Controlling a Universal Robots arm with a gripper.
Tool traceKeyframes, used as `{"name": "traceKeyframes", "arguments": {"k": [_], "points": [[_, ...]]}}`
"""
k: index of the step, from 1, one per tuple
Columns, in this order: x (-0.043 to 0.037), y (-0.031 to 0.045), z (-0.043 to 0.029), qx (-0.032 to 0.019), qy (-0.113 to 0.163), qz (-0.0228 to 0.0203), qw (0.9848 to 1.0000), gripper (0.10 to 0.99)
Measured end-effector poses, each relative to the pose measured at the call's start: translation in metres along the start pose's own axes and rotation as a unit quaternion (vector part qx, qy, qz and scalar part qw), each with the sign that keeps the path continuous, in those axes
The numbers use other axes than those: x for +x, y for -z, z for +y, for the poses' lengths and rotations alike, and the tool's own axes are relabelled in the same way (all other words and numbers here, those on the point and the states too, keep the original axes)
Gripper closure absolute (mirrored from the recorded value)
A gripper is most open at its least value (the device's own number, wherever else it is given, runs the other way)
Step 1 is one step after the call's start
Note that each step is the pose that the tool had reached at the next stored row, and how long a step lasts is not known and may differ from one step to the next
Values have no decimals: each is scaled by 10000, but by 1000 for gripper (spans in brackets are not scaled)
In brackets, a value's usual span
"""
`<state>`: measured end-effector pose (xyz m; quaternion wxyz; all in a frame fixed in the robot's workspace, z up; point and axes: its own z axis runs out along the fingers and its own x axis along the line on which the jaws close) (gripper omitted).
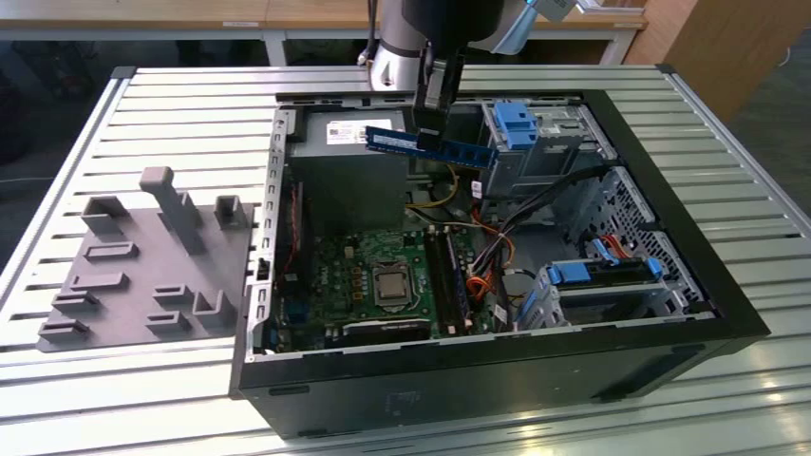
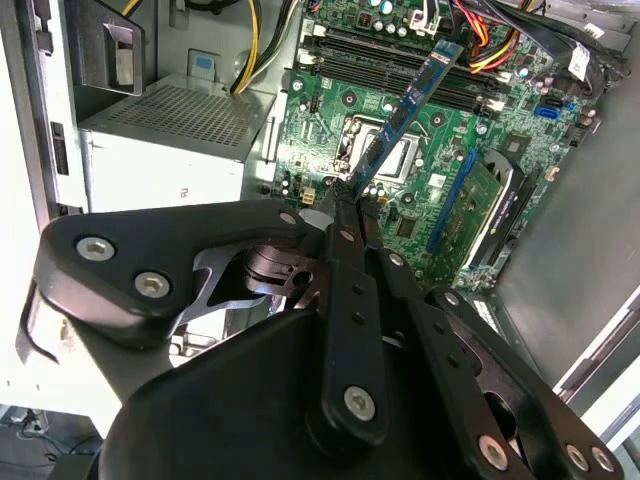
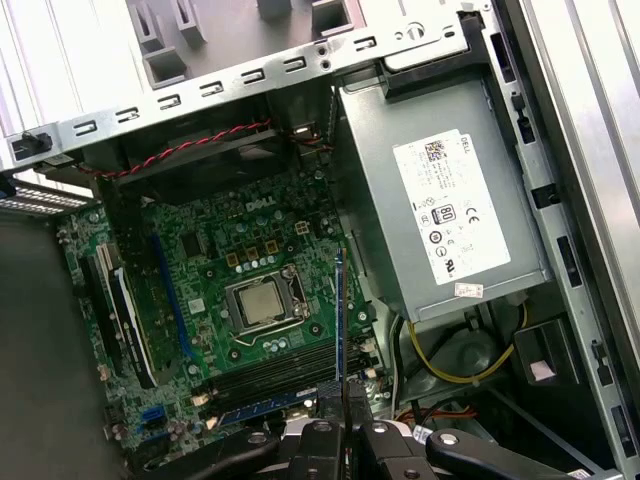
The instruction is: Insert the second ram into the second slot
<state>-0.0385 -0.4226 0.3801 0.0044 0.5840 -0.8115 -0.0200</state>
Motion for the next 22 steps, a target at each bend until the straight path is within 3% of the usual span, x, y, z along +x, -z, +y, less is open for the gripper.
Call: {"name": "traceKeyframes", "arguments": {"k": [22], "points": [[0, 0, 0, 2, -139, -5, 9999, 953]]}}
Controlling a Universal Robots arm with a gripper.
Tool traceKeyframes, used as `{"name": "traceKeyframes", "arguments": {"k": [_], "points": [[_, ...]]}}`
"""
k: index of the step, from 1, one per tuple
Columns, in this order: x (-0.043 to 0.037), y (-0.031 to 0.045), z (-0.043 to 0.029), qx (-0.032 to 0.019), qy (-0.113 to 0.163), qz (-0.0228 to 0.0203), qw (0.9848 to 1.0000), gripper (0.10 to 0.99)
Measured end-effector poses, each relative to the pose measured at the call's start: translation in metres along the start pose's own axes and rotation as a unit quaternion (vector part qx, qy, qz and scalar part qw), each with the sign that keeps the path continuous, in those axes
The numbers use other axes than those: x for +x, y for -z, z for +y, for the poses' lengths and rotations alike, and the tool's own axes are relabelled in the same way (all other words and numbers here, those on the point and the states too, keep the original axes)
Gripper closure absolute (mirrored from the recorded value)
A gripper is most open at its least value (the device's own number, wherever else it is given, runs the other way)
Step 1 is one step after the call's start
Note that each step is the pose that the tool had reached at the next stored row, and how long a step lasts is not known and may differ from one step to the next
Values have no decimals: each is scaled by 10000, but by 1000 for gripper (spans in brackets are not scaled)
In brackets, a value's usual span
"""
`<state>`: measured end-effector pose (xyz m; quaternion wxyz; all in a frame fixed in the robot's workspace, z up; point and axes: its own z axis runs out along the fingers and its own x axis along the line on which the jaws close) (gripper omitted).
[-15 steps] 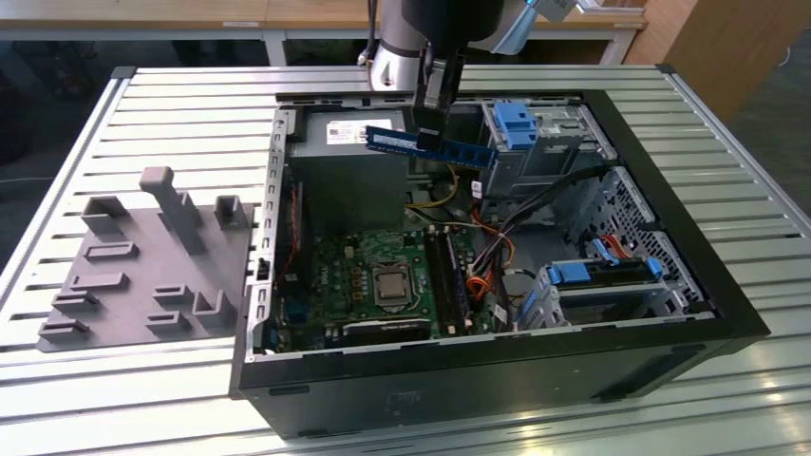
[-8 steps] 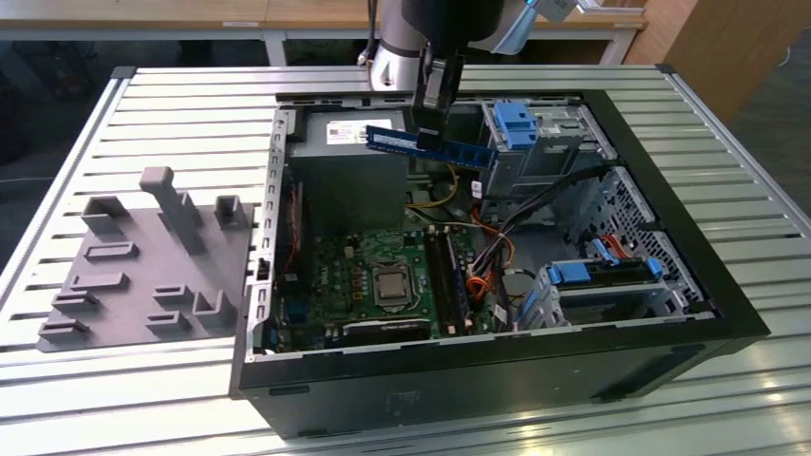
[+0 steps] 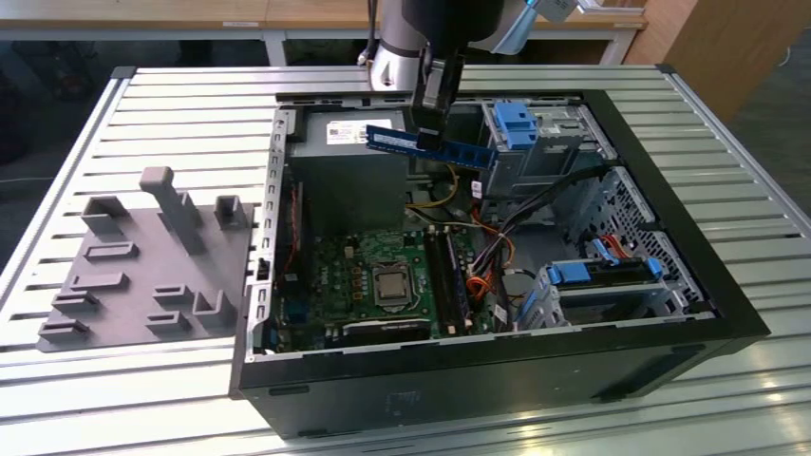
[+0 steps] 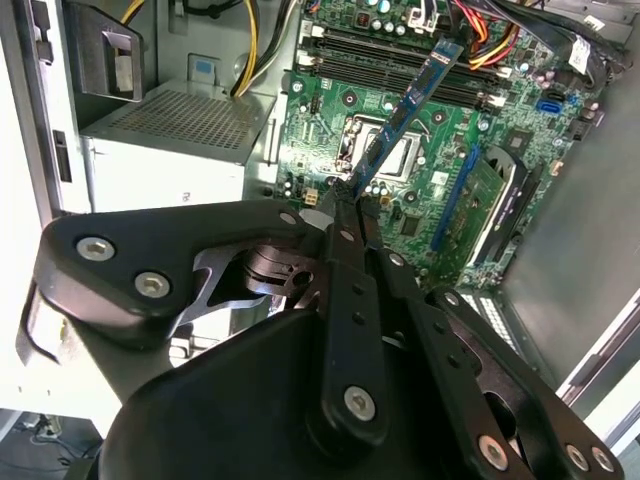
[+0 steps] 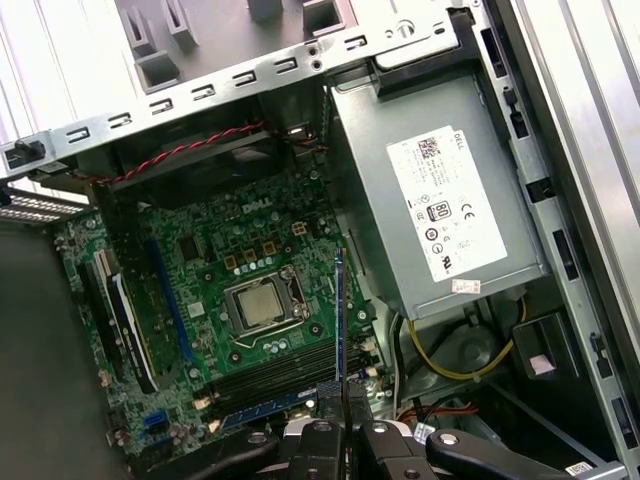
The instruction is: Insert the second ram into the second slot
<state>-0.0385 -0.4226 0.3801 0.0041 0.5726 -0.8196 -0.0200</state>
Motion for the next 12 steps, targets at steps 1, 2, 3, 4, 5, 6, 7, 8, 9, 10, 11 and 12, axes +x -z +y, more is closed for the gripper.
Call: {"name": "traceKeyframes", "arguments": {"k": [1, 2, 3, 4, 5, 6, 7, 8, 9, 10, 11, 12], "points": [[0, 0, 0, 0, -7, 0, 10000, 953], [0, 0, 0, 0, -13, -1, 10000, 953], [0, 0, 0, 0, -19, -1, 10000, 953], [0, 0, 0, 0, -26, -1, 10000, 953], [0, 0, 0, 0, -32, -2, 10000, 953], [0, 0, 0, 1, -38, -2, 10000, 953], [0, 0, 0, 1, -44, -2, 10000, 953], [0, 0, 0, 1, -51, -2, 10000, 953], [0, 0, 0, 1, -56, -3, 10000, 953], [0, 0, 0, 1, -62, -2, 10000, 953], [0, 0, 0, 1, -68, -3, 10000, 953], [0, 0, 0, 1, -74, -3, 10000, 953]]}}
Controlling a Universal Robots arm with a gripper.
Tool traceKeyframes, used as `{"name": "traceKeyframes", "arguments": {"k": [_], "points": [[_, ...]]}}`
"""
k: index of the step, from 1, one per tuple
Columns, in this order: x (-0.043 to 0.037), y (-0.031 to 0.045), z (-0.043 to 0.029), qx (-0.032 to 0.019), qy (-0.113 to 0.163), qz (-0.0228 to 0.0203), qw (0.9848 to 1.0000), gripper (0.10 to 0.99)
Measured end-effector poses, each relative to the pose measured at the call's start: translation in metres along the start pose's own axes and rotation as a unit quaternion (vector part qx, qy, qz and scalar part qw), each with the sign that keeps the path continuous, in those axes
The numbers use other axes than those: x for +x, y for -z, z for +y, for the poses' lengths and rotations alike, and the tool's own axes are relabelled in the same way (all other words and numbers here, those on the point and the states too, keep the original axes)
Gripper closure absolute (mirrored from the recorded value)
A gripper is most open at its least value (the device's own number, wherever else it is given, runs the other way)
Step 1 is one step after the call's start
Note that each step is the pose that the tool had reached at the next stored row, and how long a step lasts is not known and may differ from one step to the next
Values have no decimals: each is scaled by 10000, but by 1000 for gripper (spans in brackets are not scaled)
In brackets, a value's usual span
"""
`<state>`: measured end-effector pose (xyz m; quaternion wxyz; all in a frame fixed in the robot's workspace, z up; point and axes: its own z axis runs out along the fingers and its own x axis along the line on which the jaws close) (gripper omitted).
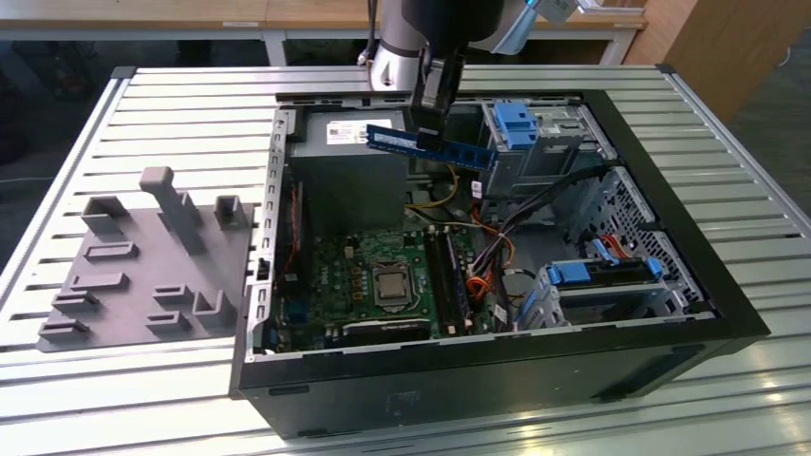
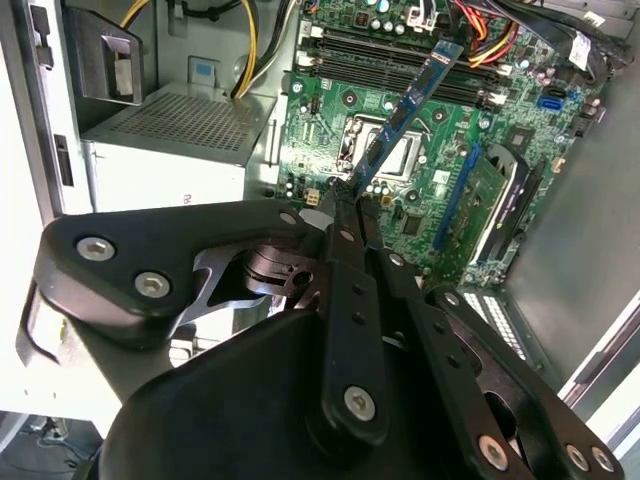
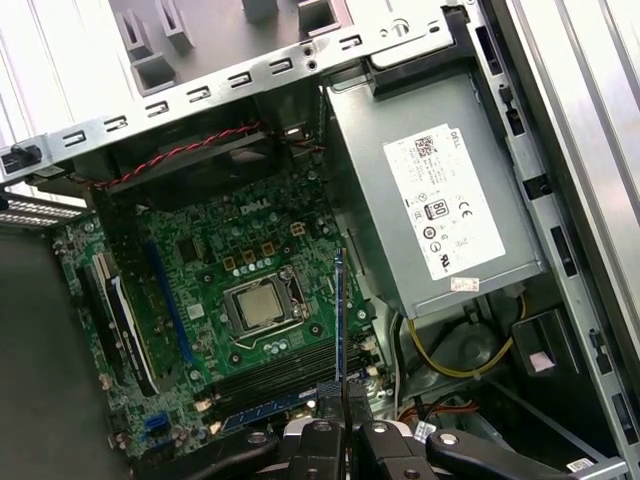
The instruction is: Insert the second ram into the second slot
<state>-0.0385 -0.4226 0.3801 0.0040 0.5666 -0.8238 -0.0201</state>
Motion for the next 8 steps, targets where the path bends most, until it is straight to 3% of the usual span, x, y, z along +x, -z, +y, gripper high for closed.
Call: {"name": "traceKeyframes", "arguments": {"k": [8], "points": [[0, 0, 0, 9, -392, -9, 9992, 953]]}}
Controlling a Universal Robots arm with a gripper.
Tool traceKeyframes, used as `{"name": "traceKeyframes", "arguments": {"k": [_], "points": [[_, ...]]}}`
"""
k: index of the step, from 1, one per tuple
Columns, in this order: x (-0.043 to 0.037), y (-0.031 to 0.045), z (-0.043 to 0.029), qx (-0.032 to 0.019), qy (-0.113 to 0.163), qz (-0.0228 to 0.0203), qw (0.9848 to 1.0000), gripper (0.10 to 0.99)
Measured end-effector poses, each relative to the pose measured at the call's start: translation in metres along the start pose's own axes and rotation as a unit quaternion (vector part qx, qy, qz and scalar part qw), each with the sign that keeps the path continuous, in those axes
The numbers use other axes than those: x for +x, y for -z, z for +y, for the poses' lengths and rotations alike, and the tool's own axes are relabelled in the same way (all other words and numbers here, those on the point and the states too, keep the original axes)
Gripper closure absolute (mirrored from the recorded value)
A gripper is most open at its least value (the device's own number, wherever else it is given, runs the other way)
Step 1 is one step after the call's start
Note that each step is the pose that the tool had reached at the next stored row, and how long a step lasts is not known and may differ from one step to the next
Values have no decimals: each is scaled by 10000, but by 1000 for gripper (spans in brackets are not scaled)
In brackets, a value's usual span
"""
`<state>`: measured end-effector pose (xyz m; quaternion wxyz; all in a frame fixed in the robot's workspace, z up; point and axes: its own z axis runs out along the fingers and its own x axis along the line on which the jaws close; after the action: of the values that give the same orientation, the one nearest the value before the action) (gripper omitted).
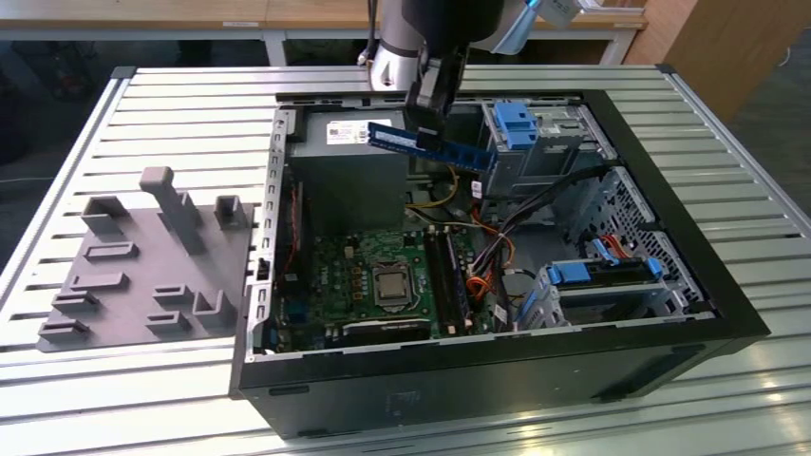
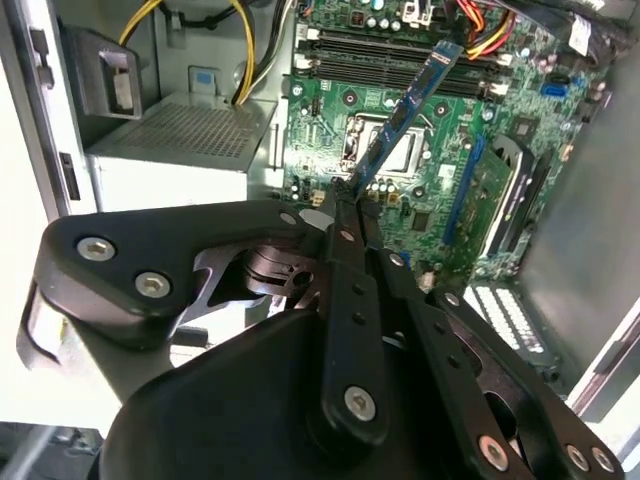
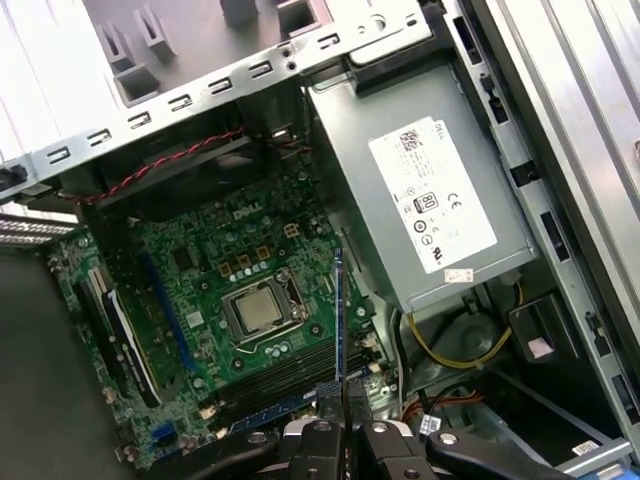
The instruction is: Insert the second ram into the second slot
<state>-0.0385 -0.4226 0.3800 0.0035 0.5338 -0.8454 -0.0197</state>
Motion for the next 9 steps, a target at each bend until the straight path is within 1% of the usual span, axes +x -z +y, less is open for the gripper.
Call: {"name": "traceKeyframes", "arguments": {"k": [2, 5, 6, 9], "points": [[0, 0, 0, 5, -169, -1, 9999, 953], [0, -2, 0, 11, -404, -5, 9992, 953], [0, -3, 0, 12, -448, -7, 9990, 953], [18, -3, -8, 12, -458, -7, 9989, 953]]}}
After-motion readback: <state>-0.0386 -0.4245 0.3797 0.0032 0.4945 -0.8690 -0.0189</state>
